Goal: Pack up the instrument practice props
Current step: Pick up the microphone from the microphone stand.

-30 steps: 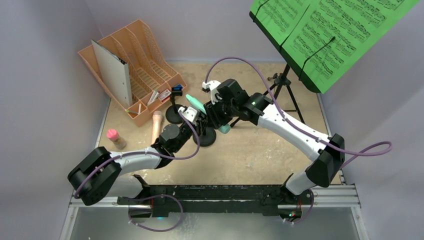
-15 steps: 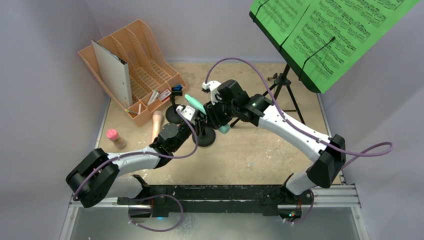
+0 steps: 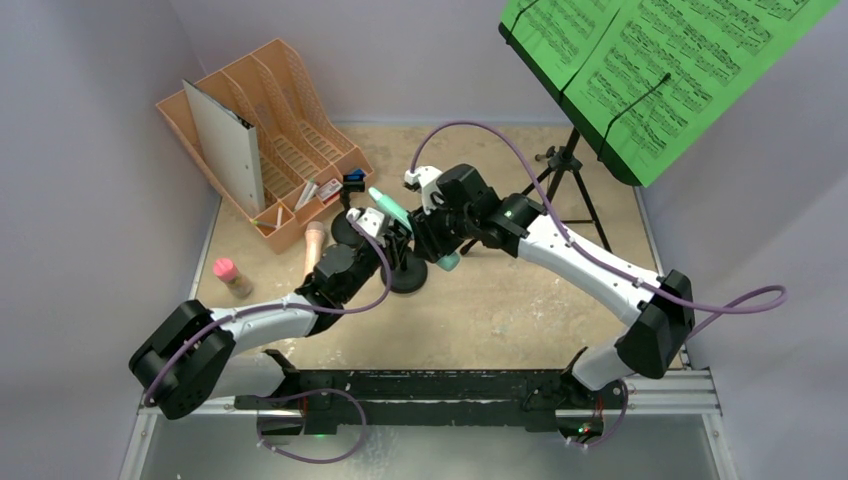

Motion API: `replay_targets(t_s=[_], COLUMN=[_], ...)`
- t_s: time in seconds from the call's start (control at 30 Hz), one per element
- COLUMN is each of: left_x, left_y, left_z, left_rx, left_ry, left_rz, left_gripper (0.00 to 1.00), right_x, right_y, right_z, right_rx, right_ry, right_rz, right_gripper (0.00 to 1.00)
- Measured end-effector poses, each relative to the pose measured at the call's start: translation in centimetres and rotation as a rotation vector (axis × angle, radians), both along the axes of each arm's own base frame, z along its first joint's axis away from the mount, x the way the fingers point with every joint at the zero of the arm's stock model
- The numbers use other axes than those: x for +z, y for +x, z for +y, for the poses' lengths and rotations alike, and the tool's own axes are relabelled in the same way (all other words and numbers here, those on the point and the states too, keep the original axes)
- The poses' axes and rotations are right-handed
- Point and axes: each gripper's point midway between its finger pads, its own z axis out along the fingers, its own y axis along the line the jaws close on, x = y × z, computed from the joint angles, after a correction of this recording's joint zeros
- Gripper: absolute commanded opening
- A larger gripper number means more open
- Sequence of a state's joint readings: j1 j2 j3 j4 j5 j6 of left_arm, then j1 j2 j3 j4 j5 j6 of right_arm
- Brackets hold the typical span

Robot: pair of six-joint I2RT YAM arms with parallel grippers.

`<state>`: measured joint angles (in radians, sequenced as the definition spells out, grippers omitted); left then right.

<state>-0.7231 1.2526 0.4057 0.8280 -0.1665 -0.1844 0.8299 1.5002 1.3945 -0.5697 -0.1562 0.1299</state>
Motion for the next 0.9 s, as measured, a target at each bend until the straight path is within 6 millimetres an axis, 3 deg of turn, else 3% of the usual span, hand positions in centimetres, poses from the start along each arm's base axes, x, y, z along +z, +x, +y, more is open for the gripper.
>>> replay_targets(t_s=[0.9], left_x=[-0.1], left_y=[0.2], left_z=[0.6], left_rx=[0.004], left_ry=[-0.052], left_rz=[0.036], left_gripper=[0.00], right_x=[0.1], right_y=[-1.7], right_z=[-1.5], right_rx=[0.020], right_ry=[0.018], right_rz=[-0.004], right_gripper=[0.00])
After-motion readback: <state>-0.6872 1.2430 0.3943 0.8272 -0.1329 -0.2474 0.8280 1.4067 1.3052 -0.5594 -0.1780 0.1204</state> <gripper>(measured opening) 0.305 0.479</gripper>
